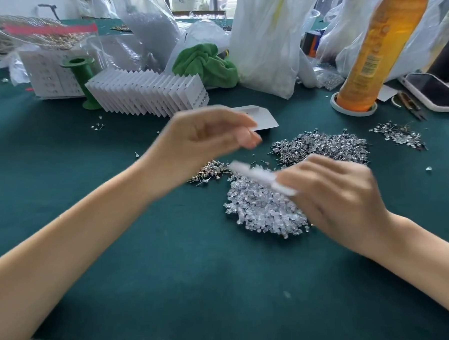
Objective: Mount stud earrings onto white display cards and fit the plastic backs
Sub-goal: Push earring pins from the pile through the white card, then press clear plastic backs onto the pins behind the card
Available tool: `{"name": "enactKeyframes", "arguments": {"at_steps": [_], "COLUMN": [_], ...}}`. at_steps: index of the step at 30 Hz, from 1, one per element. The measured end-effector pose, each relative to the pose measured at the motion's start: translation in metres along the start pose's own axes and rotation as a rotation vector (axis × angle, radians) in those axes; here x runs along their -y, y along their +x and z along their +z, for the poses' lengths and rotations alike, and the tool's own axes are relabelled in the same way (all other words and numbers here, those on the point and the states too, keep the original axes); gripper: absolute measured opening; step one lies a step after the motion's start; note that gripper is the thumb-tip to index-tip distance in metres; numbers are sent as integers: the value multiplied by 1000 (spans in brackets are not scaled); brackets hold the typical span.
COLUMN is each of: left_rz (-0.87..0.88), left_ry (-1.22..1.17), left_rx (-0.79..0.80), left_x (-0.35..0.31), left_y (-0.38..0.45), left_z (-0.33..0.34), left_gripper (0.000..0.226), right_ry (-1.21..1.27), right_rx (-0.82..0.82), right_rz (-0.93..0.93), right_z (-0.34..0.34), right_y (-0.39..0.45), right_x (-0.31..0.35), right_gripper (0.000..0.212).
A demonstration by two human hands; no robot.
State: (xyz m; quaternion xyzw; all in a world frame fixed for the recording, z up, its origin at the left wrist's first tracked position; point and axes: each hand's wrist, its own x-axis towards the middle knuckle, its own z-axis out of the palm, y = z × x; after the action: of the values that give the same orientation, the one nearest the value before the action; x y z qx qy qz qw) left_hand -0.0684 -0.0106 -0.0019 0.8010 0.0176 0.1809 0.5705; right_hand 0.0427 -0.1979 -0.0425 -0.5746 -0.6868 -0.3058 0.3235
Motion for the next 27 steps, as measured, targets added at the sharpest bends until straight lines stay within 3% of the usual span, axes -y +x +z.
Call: {"name": "enactKeyframes", "arguments": {"at_steps": [2,3,6,9,15,22,27], "left_rz": [10,13,12,22,84,88,-13], "left_ry": [67,172,503,627,714,716,439], "left_rx": [-205,-219,-19,143,217,173,-24], "left_x": [3,6,15,20,25,28,22], "left_y": [4,4,1,-1,-1,0,2], "left_z": [-11,-14,-16,-17,-17,-12,-14], "left_gripper": [19,16,8,7,8,6,9], "right_ry": [123,183,359,411,485,537,500], "right_rx": [-93,-131,-196,-193,-215,-220,-202], "right_rz": [289,433,684,714,748,774,731], "right_z": [-2,-3,-3,-5,-7,-6,-5], "right_y": [0,0,0,3,4,4,2], "right_x": [-2,-2,-4,-4,-1,1,1], "right_gripper": [23,26,31,35,30,35,30]}}
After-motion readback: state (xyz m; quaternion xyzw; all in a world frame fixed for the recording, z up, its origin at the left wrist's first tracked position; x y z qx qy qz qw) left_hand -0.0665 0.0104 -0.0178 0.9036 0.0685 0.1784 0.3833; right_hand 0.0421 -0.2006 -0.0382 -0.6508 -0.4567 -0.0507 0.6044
